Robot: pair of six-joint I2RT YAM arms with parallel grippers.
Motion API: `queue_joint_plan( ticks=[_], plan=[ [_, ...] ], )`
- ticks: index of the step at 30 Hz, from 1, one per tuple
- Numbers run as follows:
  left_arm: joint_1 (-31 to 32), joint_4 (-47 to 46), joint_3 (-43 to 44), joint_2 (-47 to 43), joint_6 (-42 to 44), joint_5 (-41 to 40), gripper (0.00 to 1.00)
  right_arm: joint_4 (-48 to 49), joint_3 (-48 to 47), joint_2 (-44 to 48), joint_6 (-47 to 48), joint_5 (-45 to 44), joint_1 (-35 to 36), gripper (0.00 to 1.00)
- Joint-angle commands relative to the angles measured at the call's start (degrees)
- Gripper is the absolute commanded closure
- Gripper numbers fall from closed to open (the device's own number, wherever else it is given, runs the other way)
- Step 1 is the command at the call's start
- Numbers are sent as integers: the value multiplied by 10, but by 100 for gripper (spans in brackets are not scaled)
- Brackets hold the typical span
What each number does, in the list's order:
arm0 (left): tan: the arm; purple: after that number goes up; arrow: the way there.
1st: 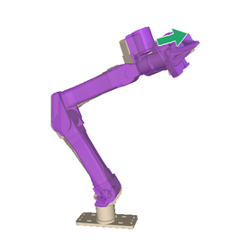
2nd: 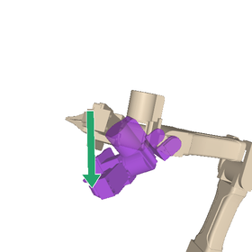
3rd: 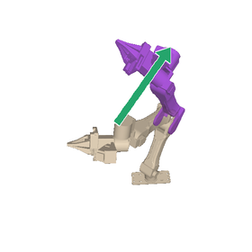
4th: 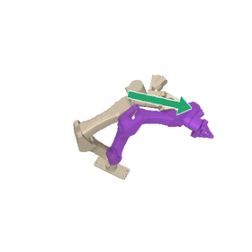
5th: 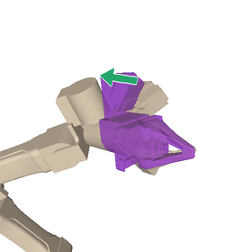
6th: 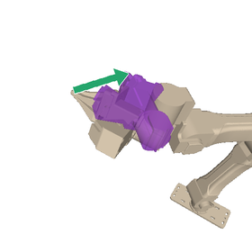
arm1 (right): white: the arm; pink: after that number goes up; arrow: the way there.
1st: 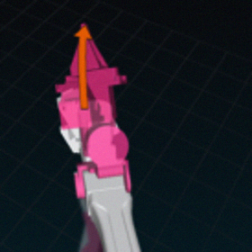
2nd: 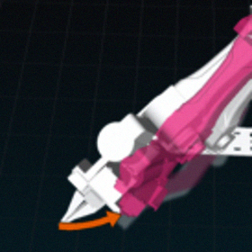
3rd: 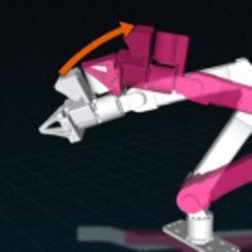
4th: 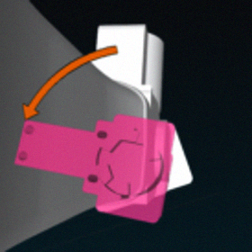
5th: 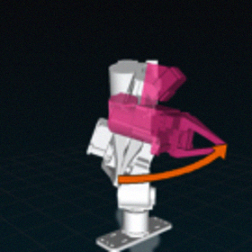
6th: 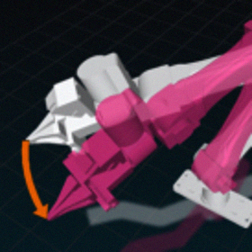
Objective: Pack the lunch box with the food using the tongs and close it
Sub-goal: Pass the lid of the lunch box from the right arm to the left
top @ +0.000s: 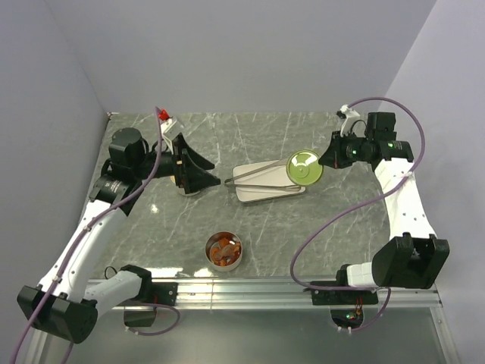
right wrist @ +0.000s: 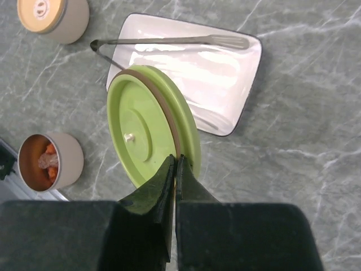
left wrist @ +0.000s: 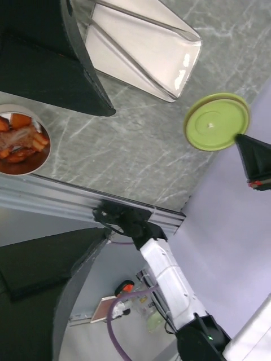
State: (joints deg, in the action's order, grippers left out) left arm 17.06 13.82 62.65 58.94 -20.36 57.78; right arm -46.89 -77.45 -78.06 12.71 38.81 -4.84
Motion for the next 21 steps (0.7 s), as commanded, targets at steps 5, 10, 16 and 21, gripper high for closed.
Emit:
queue_joint_plan(
  ticks=[5, 10, 16, 21],
  plan=[
    [21, -288, -80, 39, -223, 24, 15, 45, 39, 63, -28, 93, 2, 100],
    [90, -338, -93, 81, -223, 5, 17, 60, 50, 100, -37, 150, 5, 100],
    [118, -548, -140, 130, -348, 8, 20, 73, 72, 142, -50, 217, 11, 100],
    [143, -598, -131, 163, -387, 1, 25, 100, 84, 157, -88, 256, 24, 100]
  ],
)
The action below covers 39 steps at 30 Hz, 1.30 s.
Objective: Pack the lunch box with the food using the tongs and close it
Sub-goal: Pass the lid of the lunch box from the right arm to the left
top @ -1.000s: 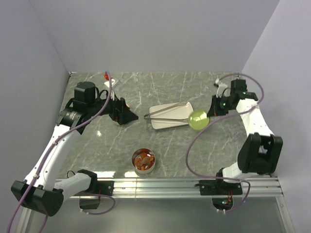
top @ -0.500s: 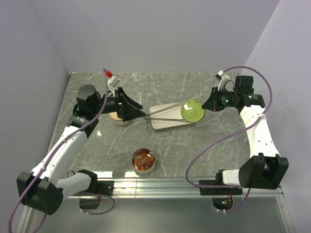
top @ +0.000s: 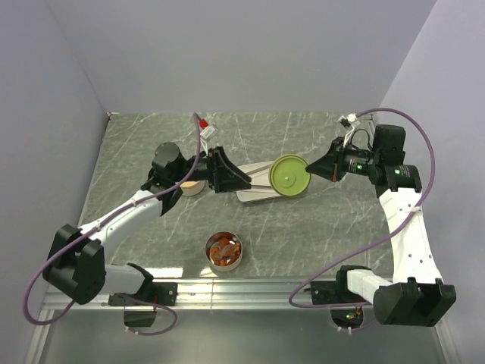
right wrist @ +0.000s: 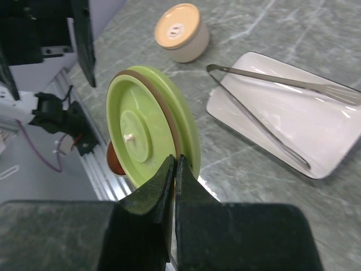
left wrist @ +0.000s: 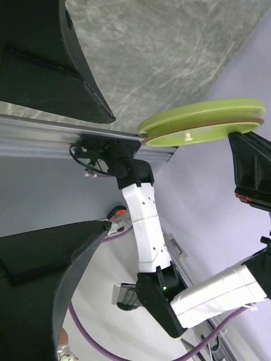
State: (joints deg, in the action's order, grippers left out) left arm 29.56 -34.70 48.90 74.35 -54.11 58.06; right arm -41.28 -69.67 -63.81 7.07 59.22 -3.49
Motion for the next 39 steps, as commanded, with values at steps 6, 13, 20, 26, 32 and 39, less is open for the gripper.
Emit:
queue_joint_plan(
  ticks=[6, 13, 20, 26, 32, 39],
  plan=[
    [35, -124, 13, 30, -65, -17, 27, 74, 13, 26, -61, 65, 30, 100],
    [40, -135, 7, 41, -72, -28, 30, 87, 14, 29, -70, 79, 50, 100],
    [46, -167, 20, 51, -90, -17, 40, 100, 16, 21, -94, 78, 63, 100],
    [49, -191, 22, 48, -111, -9, 60, 102, 19, 15, -94, 69, 70, 100],
    [49, -187, 12, 34, -109, -9, 93, 91, 14, 11, -87, 56, 78, 100],
    [48, 97, 48, -9, 61, 34, 100, 74, 7, 10, -89, 15, 78, 38]
  ],
)
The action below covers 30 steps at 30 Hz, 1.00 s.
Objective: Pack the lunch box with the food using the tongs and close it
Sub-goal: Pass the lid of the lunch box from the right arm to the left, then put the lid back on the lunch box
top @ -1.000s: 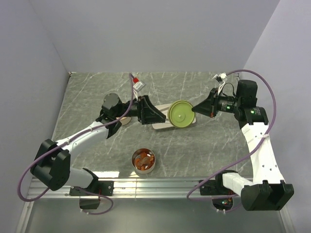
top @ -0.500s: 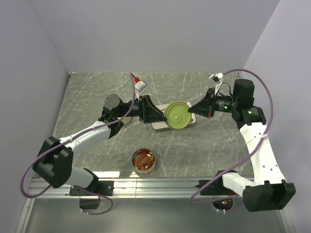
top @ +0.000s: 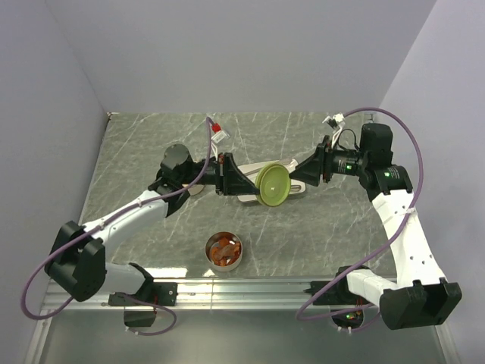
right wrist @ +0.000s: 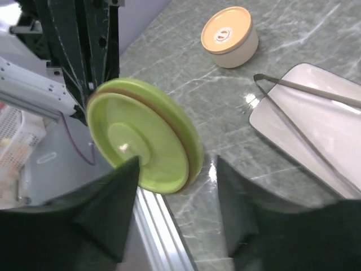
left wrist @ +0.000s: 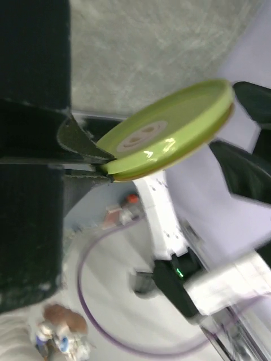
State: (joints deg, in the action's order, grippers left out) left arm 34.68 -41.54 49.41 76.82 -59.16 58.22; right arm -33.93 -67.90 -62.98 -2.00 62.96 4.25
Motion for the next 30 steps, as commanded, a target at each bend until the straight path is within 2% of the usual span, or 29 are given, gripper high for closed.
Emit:
queue_joint_plan(
  ticks=[1, 3, 4, 5, 6, 7, 9, 11, 12, 15, 16, 20, 27, 30],
  plan=[
    [-3, 255, 54, -42, 239, 32, 100, -3, -14, 1, 2, -28, 1, 32],
    [-3, 390, 91, -69, 369, 14, 100, -10, -25, -4, 1, -47, -6, 22],
    [-3, 517, 99, -85, 476, 5, 100, -10, -28, -6, 1, -49, -8, 21],
    [-3, 567, 111, -94, 527, -10, 100, -12, -32, -7, -2, -53, -14, 17],
    [-3, 616, 115, -101, 614, -32, 100, -7, -32, -7, -5, -56, -18, 16],
    [-2, 691, 118, -117, 654, -50, 100, -4, -32, -9, -13, -57, -20, 15],
    [0, 756, 123, -132, 746, -81, 100, -3, -36, -14, -17, -65, -24, 14],
    [6, 822, 122, -154, 797, -147, 100, -7, -43, -22, -14, -68, -23, 14],
    [10, 840, 119, -161, 847, -171, 100, -12, -47, -26, -14, -72, -24, 13],
    [38, 878, 88, -198, 916, -272, 100, -24, -57, -36, 1, -80, -22, 13],
    [57, 880, 62, -224, 932, -318, 100, -28, -59, -41, 4, -85, -23, 13],
    [114, 868, 5, -292, 978, -415, 100, -33, -57, -49, 12, -102, -23, 14],
    [197, 875, -15, -341, 1042, -506, 100, -46, -58, -57, 30, -126, -23, 14],
    [265, 864, -33, -349, 1063, -563, 100, -49, -57, -60, 35, -129, -24, 14]
  ],
)
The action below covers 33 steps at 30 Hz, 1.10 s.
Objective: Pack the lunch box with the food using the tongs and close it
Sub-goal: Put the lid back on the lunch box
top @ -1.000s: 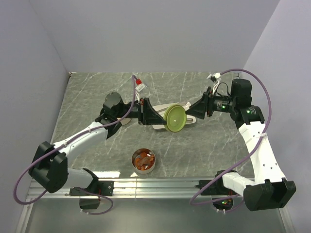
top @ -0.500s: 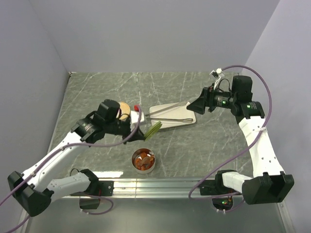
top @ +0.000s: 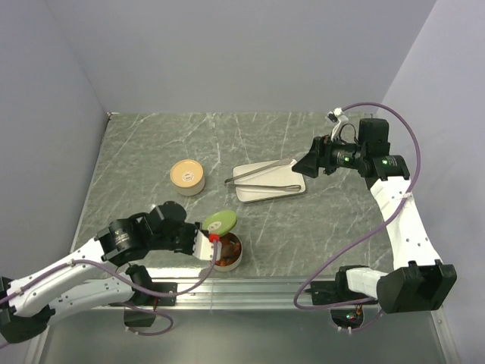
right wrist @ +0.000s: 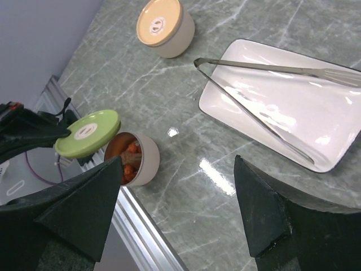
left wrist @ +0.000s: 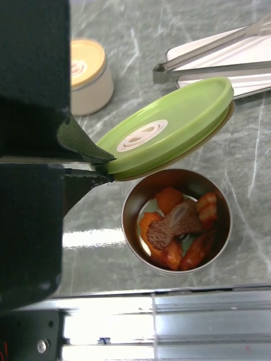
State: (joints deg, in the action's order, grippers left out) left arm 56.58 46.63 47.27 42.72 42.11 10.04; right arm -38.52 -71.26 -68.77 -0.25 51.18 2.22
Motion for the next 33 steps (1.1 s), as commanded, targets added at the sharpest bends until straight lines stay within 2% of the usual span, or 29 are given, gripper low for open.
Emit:
queue_joint_plan(
  ticks=[1, 3, 9, 13, 18, 26, 33],
  plan=[
    [63, -18, -16, -7, 51, -94, 100, -4, -23, -3, 18, -13, -3, 13],
    [119, -16, -17, 2, 40, -128, 100, -4, -22, -2, 22, -14, -3, 13],
    [193, 3, -15, 38, 36, -161, 100, -10, -22, -2, 27, -19, -4, 14],
    [262, 34, -28, 72, 18, -242, 100, -14, -27, -2, 28, -15, -4, 14],
    [332, 21, -56, 99, 22, -324, 100, -16, -25, 0, 31, -19, -4, 14],
    [347, -30, -103, 119, 3, -397, 100, -14, -19, 2, 32, -15, -3, 14],
    [353, -72, -116, 125, -2, -422, 100, -25, -27, -4, 38, -15, -4, 14]
  ],
)
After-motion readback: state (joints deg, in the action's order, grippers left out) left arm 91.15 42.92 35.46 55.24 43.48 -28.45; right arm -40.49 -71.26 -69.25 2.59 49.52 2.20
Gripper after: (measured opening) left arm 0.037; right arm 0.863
